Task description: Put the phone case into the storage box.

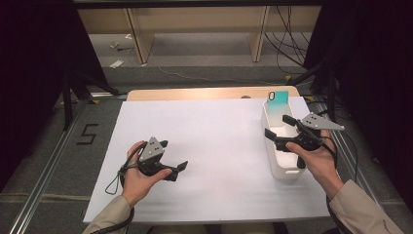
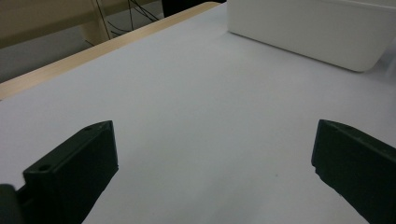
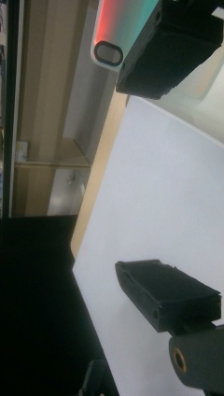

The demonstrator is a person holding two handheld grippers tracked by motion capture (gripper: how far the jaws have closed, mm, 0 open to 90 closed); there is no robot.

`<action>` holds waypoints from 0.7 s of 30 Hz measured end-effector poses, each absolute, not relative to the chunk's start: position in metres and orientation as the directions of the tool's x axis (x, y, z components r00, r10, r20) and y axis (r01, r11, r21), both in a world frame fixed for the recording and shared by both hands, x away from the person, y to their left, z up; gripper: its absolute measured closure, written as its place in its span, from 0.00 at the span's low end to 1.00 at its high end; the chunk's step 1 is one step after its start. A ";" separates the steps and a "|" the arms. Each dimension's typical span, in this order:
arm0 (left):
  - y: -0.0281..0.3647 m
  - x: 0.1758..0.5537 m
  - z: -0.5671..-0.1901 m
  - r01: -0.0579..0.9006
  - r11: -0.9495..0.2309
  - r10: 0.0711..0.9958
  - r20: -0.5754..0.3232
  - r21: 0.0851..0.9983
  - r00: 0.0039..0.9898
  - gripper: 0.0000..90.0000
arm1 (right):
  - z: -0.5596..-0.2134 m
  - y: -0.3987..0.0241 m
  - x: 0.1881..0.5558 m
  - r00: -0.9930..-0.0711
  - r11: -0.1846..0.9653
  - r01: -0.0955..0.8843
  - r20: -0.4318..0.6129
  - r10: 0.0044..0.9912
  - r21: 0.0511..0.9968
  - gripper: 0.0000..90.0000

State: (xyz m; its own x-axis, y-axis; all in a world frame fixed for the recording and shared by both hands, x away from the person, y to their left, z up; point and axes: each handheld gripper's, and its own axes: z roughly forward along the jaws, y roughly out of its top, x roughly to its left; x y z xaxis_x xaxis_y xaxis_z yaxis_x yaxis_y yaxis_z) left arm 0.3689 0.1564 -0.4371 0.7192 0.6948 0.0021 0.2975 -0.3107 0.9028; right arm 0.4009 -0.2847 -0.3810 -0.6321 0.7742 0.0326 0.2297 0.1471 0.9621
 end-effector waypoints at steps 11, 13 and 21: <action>0.157 0.369 -0.437 0.299 -0.311 0.695 0.001 0.902 0.719 0.00 | -0.386 -0.278 0.390 -0.661 0.185 0.217 0.004 0.750 0.959 0.13; 0.157 0.369 -0.438 0.299 -0.312 0.695 0.002 0.902 0.719 0.00 | -0.387 -0.277 0.389 -0.664 0.188 0.211 0.000 0.747 0.959 0.13; 0.158 0.369 -0.437 0.296 -0.309 0.696 0.003 0.904 0.718 0.00 | -0.389 -0.276 0.383 -0.675 0.197 0.208 -0.005 0.738 0.958 0.13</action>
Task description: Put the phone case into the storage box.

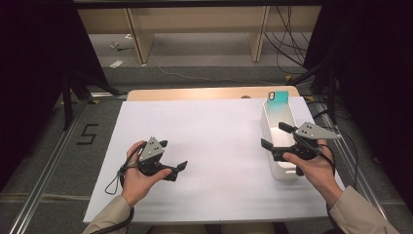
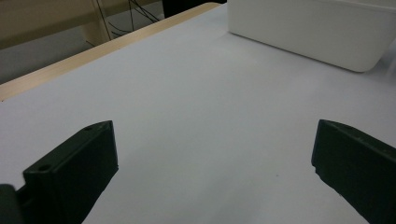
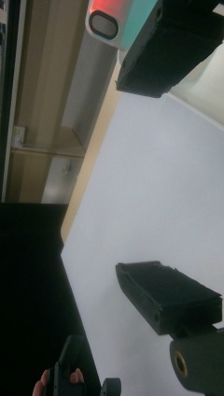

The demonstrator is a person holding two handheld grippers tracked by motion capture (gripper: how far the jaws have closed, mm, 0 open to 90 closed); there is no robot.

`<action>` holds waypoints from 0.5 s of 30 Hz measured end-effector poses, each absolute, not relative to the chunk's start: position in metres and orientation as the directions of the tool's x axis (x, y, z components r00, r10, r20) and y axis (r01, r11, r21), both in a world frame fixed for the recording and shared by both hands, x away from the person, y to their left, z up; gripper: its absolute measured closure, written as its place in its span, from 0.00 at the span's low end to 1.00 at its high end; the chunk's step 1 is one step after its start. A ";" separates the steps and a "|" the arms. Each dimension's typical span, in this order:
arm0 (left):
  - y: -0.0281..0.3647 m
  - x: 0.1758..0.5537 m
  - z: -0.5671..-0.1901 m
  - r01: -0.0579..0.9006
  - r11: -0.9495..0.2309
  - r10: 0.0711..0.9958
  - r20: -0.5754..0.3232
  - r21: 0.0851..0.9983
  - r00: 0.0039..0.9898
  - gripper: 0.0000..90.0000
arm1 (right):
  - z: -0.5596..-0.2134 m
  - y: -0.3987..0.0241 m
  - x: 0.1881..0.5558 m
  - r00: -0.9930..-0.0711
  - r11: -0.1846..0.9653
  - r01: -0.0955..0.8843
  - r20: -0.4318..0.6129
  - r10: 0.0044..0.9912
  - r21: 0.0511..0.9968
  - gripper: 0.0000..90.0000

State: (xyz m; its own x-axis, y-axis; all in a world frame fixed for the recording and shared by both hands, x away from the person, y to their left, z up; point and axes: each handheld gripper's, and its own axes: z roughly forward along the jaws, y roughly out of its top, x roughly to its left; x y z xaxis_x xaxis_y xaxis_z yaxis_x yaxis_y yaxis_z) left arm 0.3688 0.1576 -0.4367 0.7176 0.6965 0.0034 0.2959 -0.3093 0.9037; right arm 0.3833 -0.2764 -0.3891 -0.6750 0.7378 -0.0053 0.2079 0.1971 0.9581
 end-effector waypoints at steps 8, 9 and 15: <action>0.157 0.369 -0.437 0.295 -0.312 0.694 0.004 0.903 0.720 0.00 | -0.394 -0.277 0.379 -0.681 0.201 0.210 -0.005 0.732 0.957 0.13; 0.157 0.369 -0.437 0.296 -0.313 0.694 0.005 0.903 0.720 0.00 | -0.394 -0.278 0.379 -0.682 0.202 0.209 -0.005 0.731 0.957 0.13; 0.157 0.369 -0.437 0.298 -0.311 0.694 0.002 0.902 0.720 0.00 | -0.396 -0.279 0.376 -0.682 0.200 0.210 -0.003 0.731 0.957 0.13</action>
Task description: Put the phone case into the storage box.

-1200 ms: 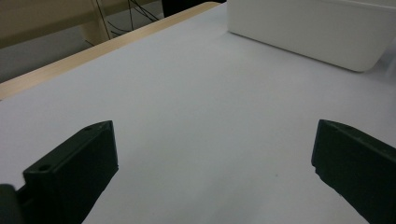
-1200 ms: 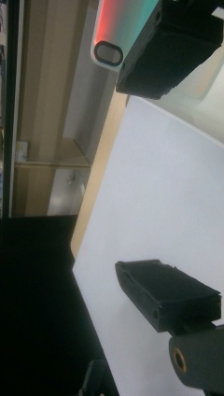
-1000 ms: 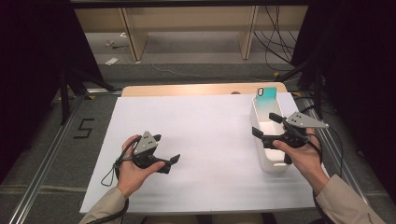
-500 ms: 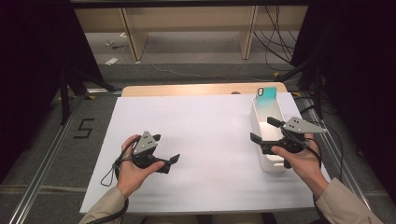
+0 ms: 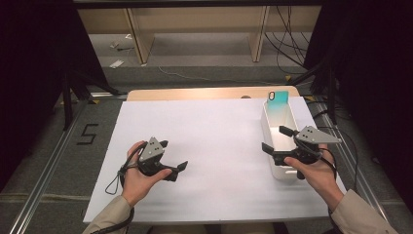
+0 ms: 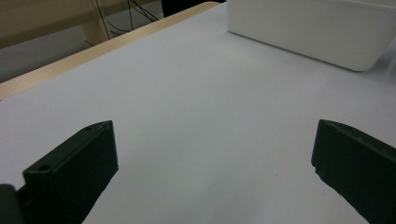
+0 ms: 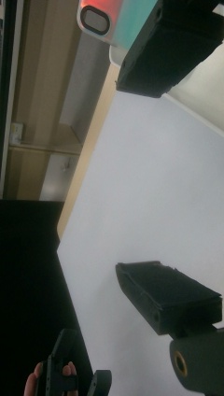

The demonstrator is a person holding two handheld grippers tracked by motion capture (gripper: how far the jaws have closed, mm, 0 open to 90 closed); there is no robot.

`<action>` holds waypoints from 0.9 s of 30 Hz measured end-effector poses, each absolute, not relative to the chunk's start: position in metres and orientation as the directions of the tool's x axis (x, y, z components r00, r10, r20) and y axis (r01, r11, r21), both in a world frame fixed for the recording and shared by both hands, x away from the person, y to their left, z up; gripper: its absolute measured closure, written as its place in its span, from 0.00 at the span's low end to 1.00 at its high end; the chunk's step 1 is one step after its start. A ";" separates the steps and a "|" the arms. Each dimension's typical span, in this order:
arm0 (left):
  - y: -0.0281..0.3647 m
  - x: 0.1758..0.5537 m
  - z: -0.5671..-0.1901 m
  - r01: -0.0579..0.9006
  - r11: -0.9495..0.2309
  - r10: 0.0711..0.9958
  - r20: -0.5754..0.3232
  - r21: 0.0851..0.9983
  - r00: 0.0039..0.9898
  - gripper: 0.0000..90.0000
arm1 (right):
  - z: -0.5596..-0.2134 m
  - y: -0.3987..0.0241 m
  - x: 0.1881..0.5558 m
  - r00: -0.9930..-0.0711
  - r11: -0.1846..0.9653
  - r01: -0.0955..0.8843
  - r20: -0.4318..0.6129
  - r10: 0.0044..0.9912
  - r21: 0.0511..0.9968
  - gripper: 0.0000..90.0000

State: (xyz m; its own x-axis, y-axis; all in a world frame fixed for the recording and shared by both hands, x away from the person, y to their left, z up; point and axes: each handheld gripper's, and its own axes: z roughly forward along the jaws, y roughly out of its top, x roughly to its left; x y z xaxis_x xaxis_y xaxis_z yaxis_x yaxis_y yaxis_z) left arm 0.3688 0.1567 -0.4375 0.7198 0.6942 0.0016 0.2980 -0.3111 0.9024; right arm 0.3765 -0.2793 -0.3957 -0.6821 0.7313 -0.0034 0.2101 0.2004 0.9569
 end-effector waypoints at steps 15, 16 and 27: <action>0.157 0.369 -0.438 0.298 -0.314 0.693 0.003 0.902 0.721 0.00 | -0.401 -0.281 0.374 -0.684 0.205 0.210 -0.006 0.730 0.956 0.13; 0.157 0.369 -0.438 0.298 -0.313 0.693 0.002 0.902 0.721 0.00 | -0.401 -0.281 0.374 -0.683 0.204 0.207 -0.008 0.730 0.957 0.13; 0.156 0.370 -0.438 0.300 -0.314 0.692 0.001 0.901 0.722 0.00 | -0.401 -0.282 0.374 -0.681 0.200 0.207 -0.006 0.733 0.958 0.13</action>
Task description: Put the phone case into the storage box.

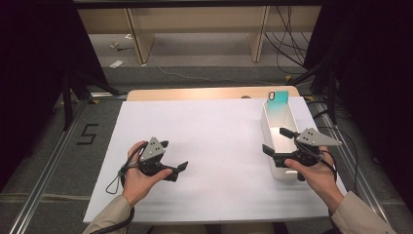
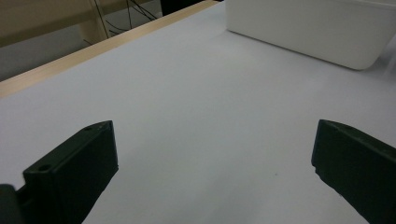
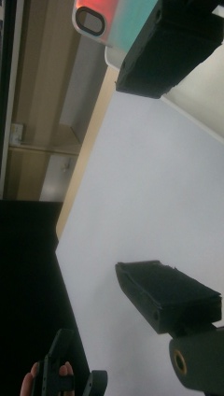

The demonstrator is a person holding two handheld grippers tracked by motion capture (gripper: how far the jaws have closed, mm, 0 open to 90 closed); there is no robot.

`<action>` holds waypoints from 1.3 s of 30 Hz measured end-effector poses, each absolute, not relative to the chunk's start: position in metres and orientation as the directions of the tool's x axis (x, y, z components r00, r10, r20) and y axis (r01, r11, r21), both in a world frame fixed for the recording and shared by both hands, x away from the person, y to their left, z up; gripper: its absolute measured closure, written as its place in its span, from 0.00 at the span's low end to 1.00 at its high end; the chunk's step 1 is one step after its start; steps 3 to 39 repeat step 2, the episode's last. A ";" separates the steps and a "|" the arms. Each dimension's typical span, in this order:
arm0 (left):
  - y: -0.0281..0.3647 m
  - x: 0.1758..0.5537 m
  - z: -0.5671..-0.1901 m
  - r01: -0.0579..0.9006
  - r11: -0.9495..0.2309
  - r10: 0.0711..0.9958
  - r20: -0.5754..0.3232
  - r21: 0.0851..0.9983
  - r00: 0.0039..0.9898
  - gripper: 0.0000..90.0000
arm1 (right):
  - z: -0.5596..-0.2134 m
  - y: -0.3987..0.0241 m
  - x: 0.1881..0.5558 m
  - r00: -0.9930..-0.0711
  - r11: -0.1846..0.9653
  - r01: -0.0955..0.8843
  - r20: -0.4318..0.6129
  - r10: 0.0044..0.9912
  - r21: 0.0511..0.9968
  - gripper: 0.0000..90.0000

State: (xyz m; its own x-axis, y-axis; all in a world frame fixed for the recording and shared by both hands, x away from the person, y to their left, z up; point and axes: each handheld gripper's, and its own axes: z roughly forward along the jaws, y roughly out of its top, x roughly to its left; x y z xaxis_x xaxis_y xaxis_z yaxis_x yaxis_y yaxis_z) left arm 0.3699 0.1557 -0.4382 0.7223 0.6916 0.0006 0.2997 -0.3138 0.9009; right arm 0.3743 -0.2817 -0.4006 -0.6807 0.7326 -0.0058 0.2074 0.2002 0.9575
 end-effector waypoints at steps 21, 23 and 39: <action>0.155 0.370 -0.438 0.298 -0.314 0.691 0.002 0.901 0.723 0.00 | -0.400 -0.282 0.375 -0.679 0.198 0.205 -0.006 0.734 0.958 0.13; 0.155 0.370 -0.438 0.298 -0.314 0.691 0.002 0.901 0.723 0.00 | -0.400 -0.282 0.375 -0.679 0.198 0.205 -0.006 0.734 0.958 0.13; 0.155 0.370 -0.438 0.298 -0.314 0.691 0.002 0.901 0.723 0.00 | -0.400 -0.282 0.375 -0.679 0.198 0.205 -0.006 0.734 0.958 0.13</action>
